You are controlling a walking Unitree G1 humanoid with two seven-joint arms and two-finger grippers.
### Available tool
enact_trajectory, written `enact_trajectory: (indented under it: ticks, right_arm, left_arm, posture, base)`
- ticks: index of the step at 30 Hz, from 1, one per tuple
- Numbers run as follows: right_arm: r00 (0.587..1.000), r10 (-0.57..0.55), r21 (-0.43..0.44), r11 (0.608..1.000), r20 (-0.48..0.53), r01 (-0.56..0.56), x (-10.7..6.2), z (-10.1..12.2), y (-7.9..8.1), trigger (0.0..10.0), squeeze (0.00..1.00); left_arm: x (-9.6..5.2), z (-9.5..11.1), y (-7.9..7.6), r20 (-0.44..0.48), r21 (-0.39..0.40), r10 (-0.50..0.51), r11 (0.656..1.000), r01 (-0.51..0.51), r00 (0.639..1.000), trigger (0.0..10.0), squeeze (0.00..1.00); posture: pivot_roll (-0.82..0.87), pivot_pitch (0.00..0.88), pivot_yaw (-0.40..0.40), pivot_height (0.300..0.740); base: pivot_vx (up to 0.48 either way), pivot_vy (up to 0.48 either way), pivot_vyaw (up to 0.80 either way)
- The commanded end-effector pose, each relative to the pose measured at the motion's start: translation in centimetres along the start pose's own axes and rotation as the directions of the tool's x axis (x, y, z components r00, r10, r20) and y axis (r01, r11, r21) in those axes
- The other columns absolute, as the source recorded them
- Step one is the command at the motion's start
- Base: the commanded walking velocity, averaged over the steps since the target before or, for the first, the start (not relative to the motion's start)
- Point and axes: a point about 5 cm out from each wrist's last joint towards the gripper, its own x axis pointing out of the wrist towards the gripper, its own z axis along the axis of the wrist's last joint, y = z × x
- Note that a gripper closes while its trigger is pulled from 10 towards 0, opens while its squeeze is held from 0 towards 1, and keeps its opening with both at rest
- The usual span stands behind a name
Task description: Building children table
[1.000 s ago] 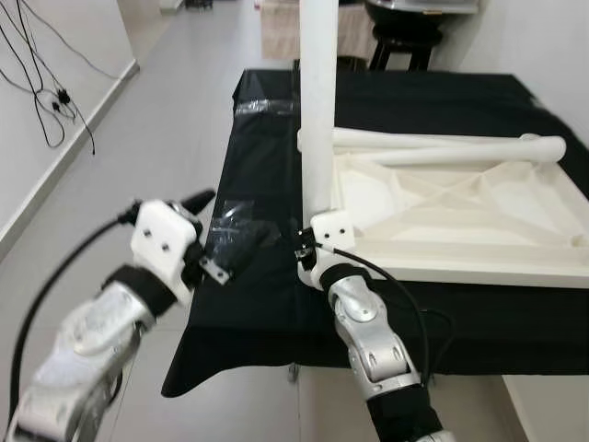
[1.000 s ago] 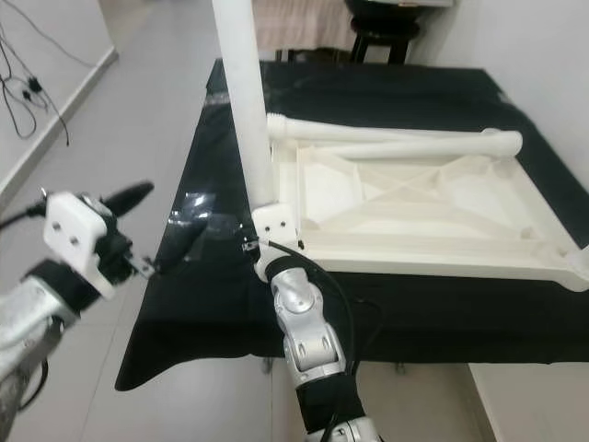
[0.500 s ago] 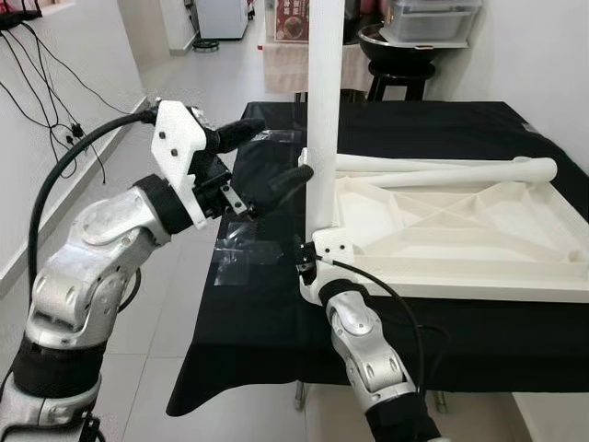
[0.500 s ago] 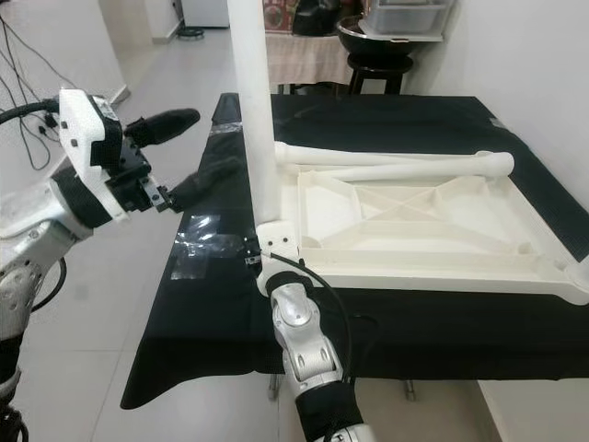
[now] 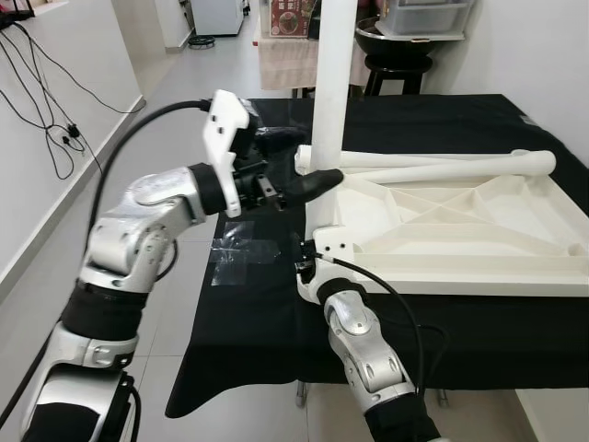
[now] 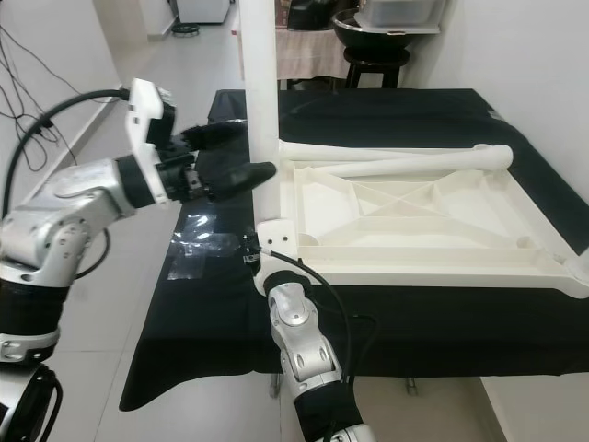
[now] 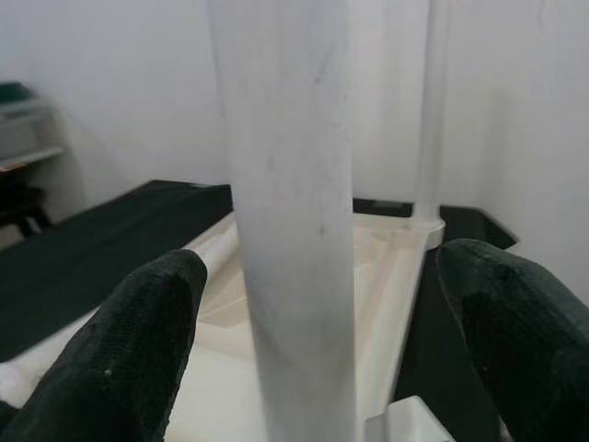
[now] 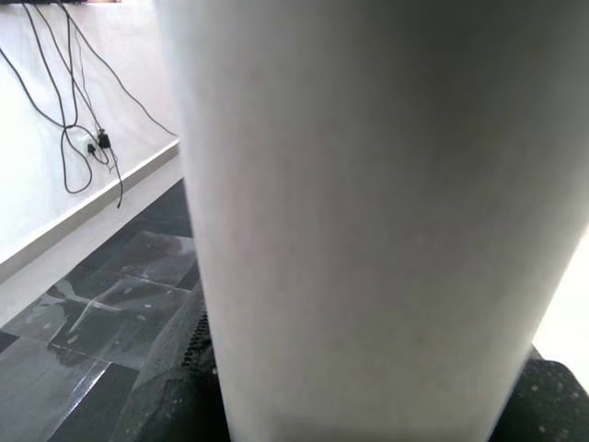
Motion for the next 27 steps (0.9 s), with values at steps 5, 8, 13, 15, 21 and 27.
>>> enact_trajectory:
  ticks: [5,8,13,15,21,27]
  right_arm:
    - [0.993,0.026,0.102,0.995,-0.117,-0.014,-0.3,-1.5,2.7,10.0,0.00]
    - [0.993,0.029,0.107,0.994,-0.111,-0.017,-0.3,-1.4,2.8,10.0,0.00]
    - [0.994,0.036,0.114,0.993,-0.101,-0.024,-0.3,-1.1,3.0,10.0,0.00]
    - [0.995,0.042,0.118,0.993,-0.093,-0.031,-0.3,-0.9,3.2,10.0,0.00]
    - [0.995,0.044,0.121,0.992,-0.089,-0.033,-0.2,-0.8,3.2,10.0,0.00]
    - [0.995,0.052,0.118,0.992,-0.083,-0.042,-0.2,-0.6,3.2,10.0,0.00]
  left_arm:
    - [0.9,-0.6,-0.3,-0.028,-0.080,-0.068,0.995,0.065,0.997,10.0,0.00]
    - [1.3,-0.9,-0.1,-0.048,-0.114,-0.093,0.990,0.087,0.995,4.7,0.00]
    - [1.7,-0.9,0.1,-0.057,-0.136,-0.109,0.986,0.101,0.992,0.0,0.00]
    - [1.9,-0.7,0.4,-0.065,-0.131,-0.113,0.986,0.103,0.992,0.0,0.00]
    - [2.0,-0.4,0.6,-0.074,-0.115,-0.112,0.988,0.103,0.991,0.0,0.00]
    - [1.8,-0.4,0.6,-0.081,-0.112,-0.116,0.988,0.107,0.990,0.0,0.00]
  posture:
    - [0.04,0.138,0.031,0.740]
    - [0.04,0.140,0.034,0.740]
    - [0.04,0.141,0.038,0.740]
    - [0.04,0.140,0.038,0.740]
    - [0.04,0.140,0.040,0.740]
    - [0.04,0.139,0.041,0.740]
  base:
    - [0.000,0.000,0.00]
    - [0.000,0.000,0.00]
    - [0.000,0.000,0.00]
    - [0.000,0.000,0.00]
    - [0.000,0.000,0.00]
    - [0.000,0.000,0.00]
